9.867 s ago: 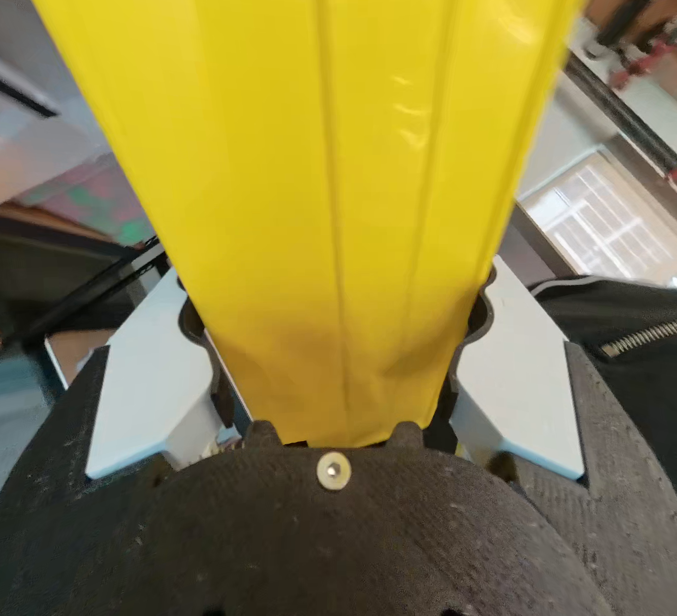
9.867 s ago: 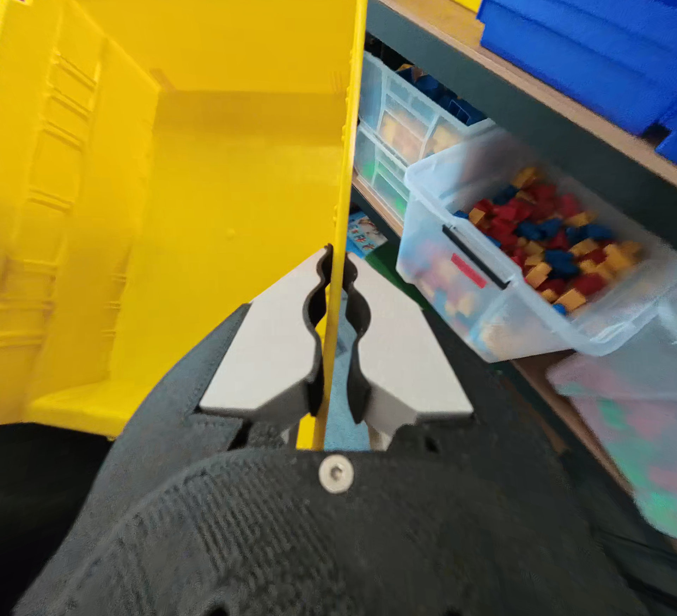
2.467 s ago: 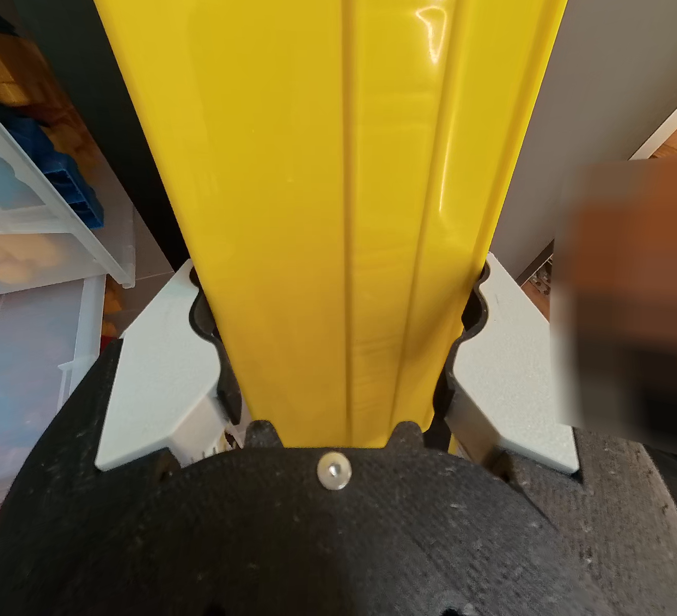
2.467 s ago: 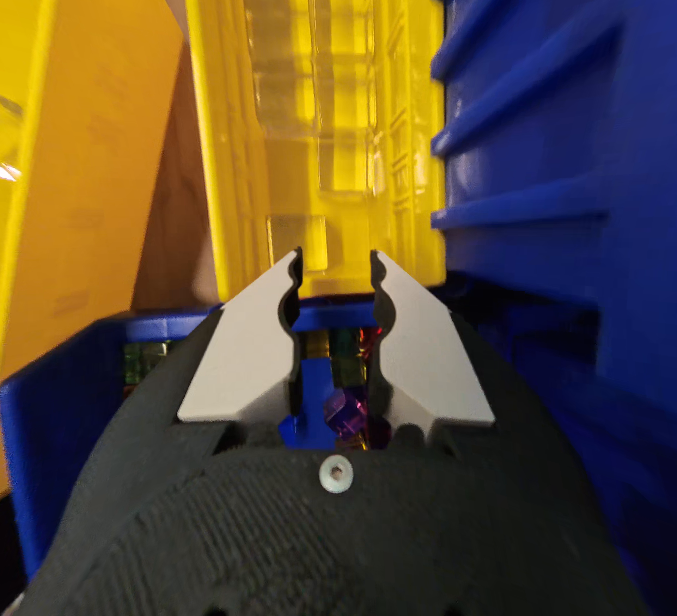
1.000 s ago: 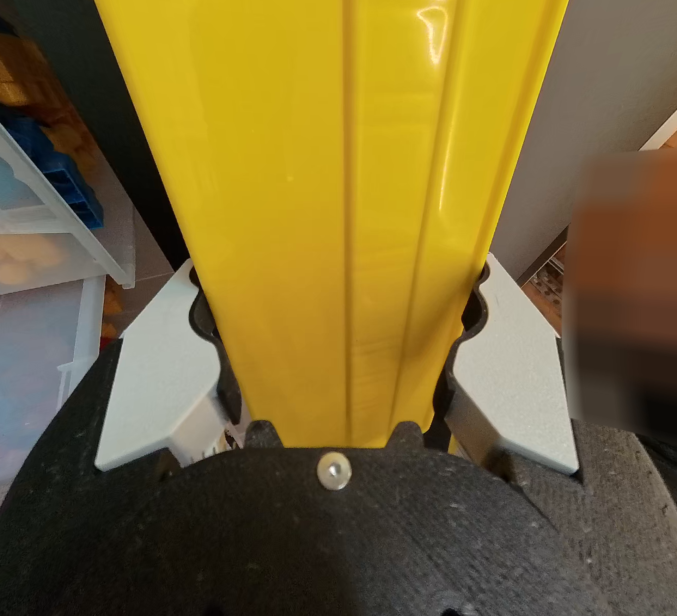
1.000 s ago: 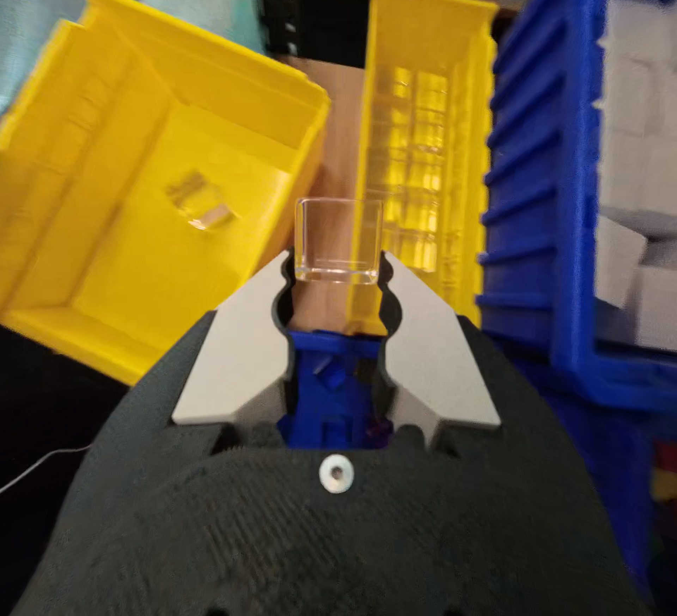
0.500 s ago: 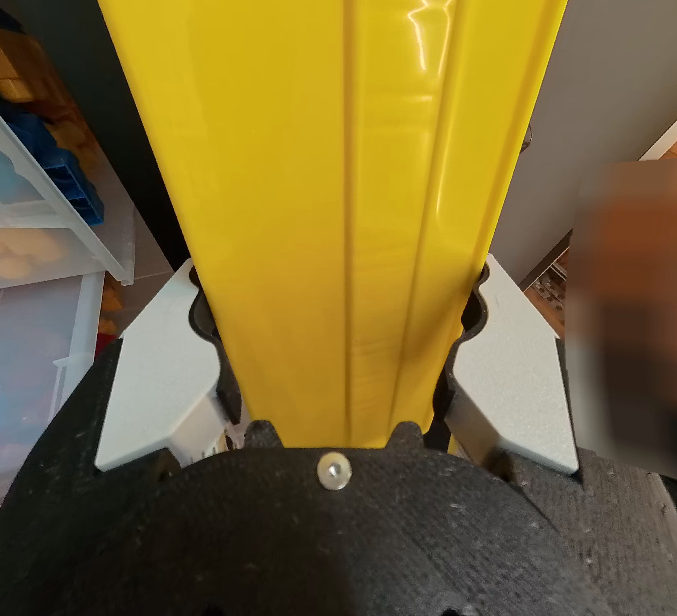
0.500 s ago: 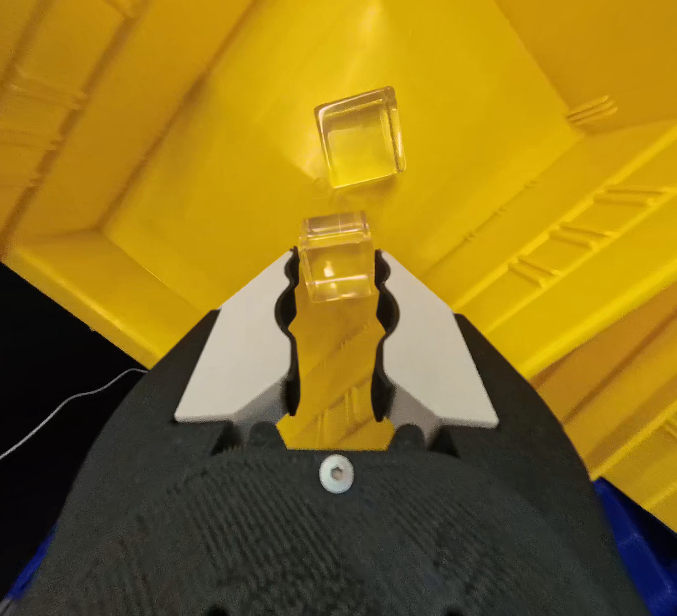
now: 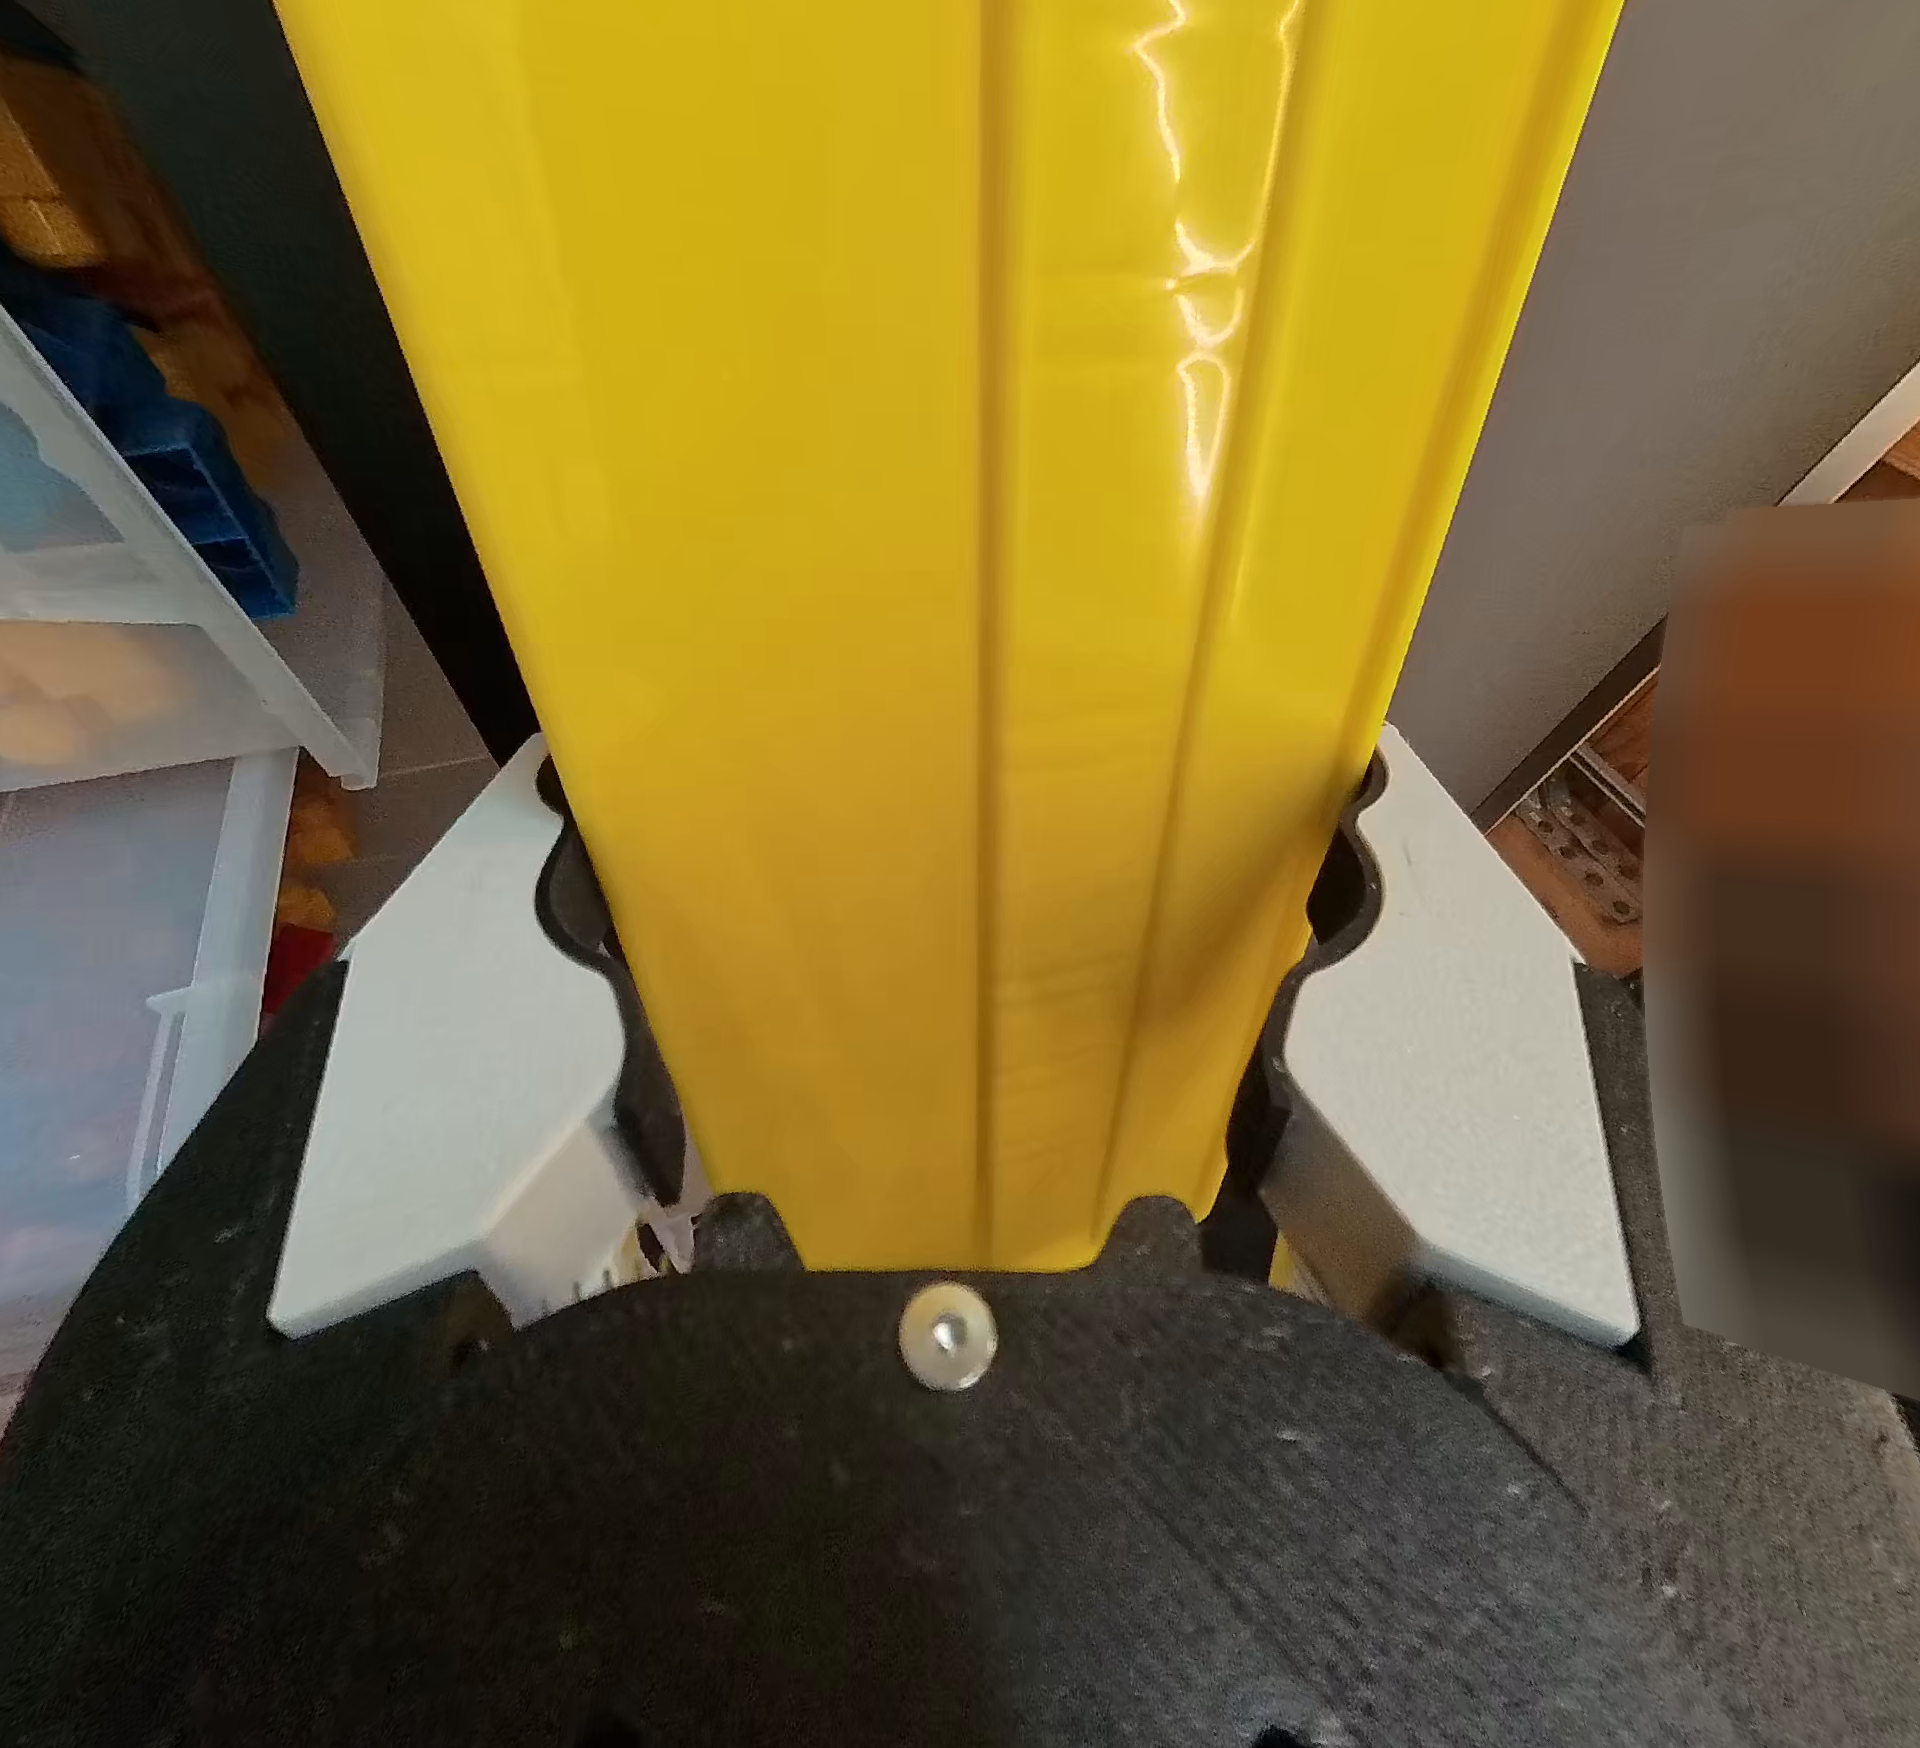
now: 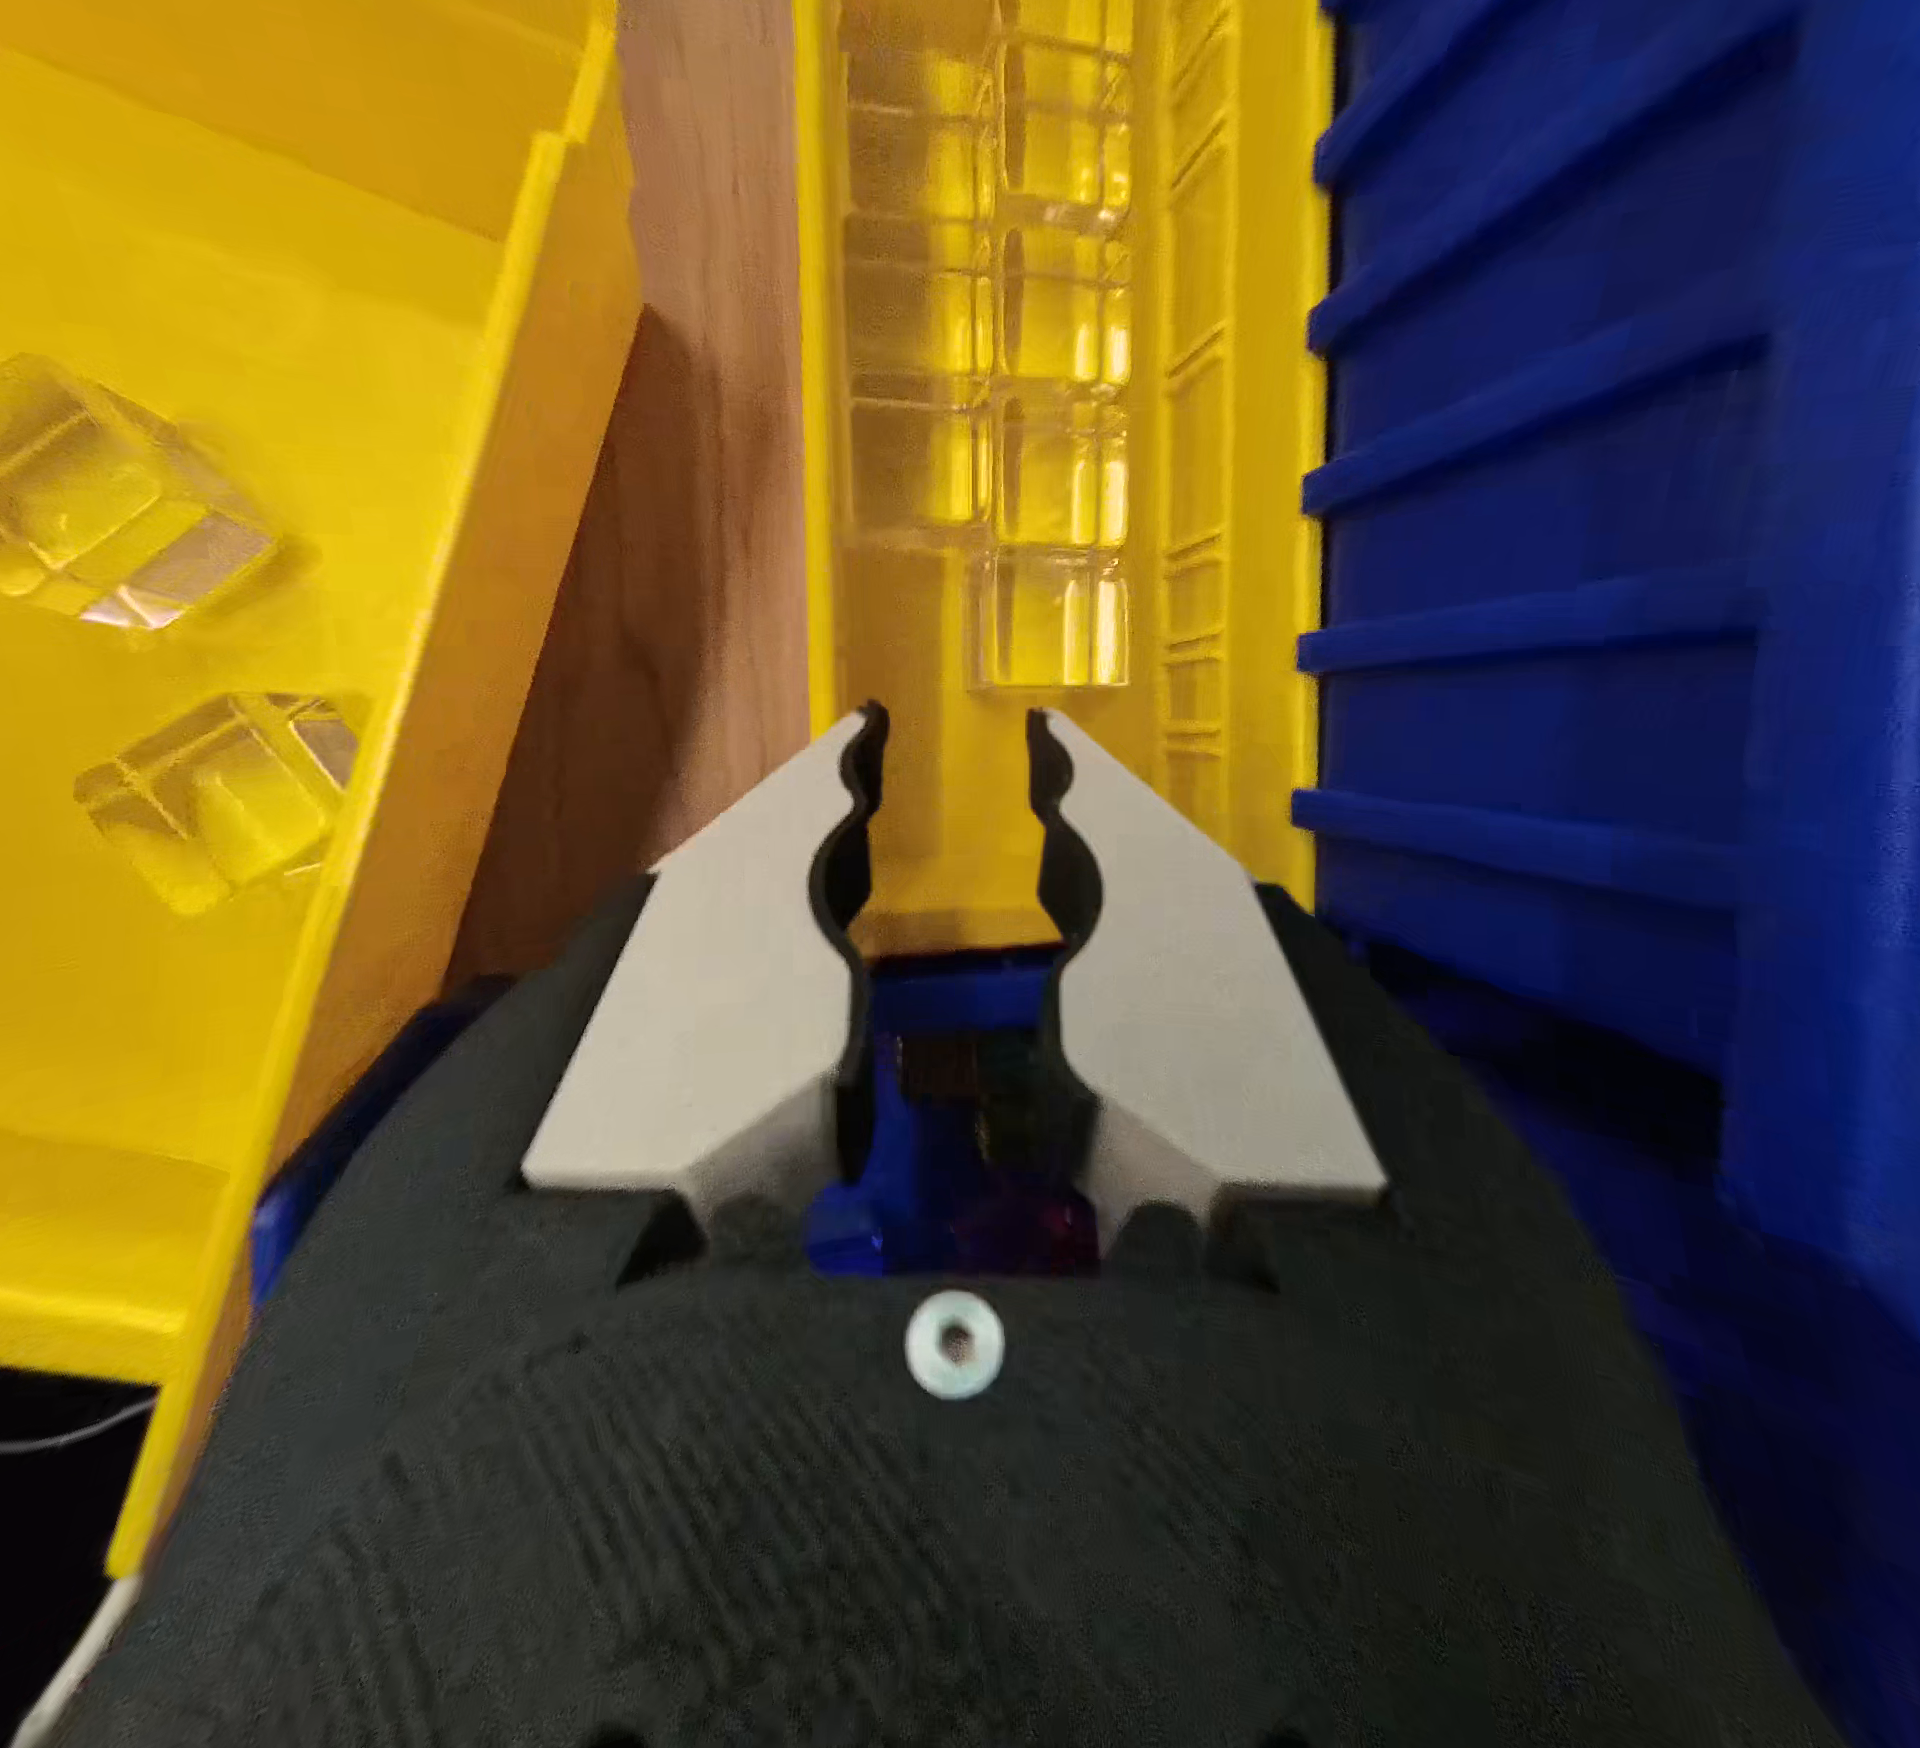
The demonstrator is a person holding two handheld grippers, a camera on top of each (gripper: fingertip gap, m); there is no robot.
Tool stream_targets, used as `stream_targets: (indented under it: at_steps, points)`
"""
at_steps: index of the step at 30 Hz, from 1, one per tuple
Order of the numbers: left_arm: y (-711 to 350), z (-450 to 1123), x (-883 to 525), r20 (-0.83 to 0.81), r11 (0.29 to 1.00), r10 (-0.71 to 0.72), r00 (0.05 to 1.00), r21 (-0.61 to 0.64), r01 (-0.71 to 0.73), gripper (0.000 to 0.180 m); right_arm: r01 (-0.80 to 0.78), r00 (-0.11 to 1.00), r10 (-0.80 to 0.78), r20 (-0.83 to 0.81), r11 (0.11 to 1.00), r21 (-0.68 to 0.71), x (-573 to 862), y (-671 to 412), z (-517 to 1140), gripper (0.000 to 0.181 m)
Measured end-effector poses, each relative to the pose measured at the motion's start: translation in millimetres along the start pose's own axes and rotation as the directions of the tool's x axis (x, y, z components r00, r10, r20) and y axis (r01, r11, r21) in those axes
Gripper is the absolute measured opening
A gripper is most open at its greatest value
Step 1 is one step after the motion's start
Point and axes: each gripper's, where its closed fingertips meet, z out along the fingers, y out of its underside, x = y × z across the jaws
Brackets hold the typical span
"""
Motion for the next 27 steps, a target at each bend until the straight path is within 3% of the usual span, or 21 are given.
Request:
stream_targets:
  at_steps: [5,10,12,14,16,20,27]
  points:
    - [-2.3,1.1,0.3,0.003,1.000,-0.001,1.000,0.011,0.001,0.139,-0.013,0.999,0.012,-0.042,0.999,-0.039,21.3,15.6,43.8,0.024]
    - [-3.4,2.1,1.0,0.006,1.000,-0.001,1.000,0.020,0.000,0.139,-0.135,0.990,0.136,0.041,0.991,-0.019,20.4,10.9,68.1,0.050]
    - [-3.5,1.6,1.0,0.005,1.000,0.000,1.000,0.023,0.000,0.139,-0.229,0.963,0.229,0.139,0.973,-0.018,10.9,4.6,70.7,0.050]
    - [-3.2,1.2,0.7,0.004,1.000,0.001,1.000,0.026,-0.001,0.139,-0.208,0.972,0.212,0.106,0.977,-0.041,12.8,6.6,76.7,0.056]
    - [-3.2,1.1,0.6,0.002,1.000,0.002,1.000,0.028,-0.002,0.139,-0.133,0.991,0.131,-0.027,0.989,-0.071,23.8,12.9,82.8,0.038]
    - [-3.5,-1.0,-0.2,0.001,1.000,0.003,1.000,0.029,-0.003,0.139,-0.148,0.988,0.152,0.037,0.983,-0.105,18.9,12.0,82.5,0.050]
    - [-4.0,-0.6,-0.7,-0.003,1.000,0.004,1.000,0.029,-0.004,0.139,-0.093,0.994,0.102,0.037,0.975,-0.201,19.1,23.4,87.7,0.040]
